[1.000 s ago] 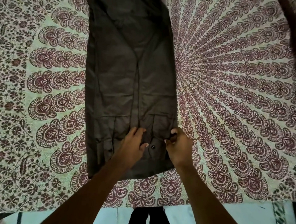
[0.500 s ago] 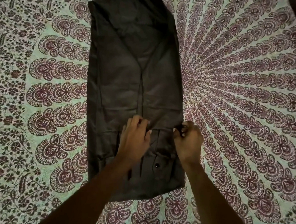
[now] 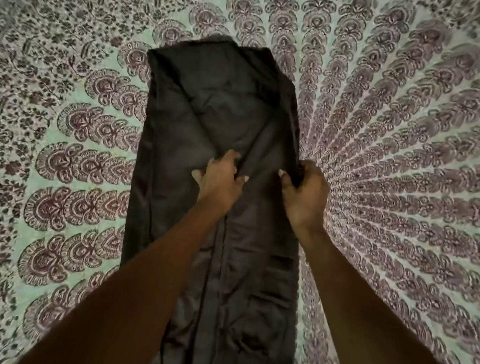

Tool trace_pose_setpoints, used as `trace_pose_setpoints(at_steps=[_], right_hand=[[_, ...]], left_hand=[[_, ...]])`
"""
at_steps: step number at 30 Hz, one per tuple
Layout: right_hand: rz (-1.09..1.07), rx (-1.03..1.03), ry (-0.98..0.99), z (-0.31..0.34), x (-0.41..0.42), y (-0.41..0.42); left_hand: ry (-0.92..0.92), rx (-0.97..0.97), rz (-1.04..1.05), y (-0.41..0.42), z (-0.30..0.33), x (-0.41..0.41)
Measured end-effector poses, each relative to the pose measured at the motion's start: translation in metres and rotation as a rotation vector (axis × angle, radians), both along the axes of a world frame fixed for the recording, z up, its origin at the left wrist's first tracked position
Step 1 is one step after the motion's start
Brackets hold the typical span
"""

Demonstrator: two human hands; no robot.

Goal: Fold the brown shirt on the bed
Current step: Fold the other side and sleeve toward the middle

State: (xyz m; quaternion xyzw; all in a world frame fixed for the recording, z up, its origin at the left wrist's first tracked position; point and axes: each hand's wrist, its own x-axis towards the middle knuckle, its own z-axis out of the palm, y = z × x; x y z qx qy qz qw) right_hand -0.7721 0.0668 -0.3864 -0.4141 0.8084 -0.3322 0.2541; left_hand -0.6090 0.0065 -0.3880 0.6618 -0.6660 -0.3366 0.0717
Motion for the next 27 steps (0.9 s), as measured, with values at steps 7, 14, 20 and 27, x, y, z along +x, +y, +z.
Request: trace_pose_setpoints(at_steps=[7,14,20,27], right_hand=[[0.021,0.026,0.033,-0.008,-0.015,-0.071],[0.007,-0.120,0.238,0.004,-0.016,-0.121],[-0.012,-0.066,-0.028,0.010,-0.030,-0.185],[-0.311,-0.082,-0.752,-0.001,-0.044,-0.196]], left_hand=[[-0.010,-0.073,0.058,-0.003,-0.009,0.009],[0.156,-0.338,-0.027,-0.068,-0.012,-0.014],[0.350,-0.331,-0.051,-0.176,-0.003,-0.059],[0.306,-0.094,-0.230,-0.221,-0.019,-0.078]])
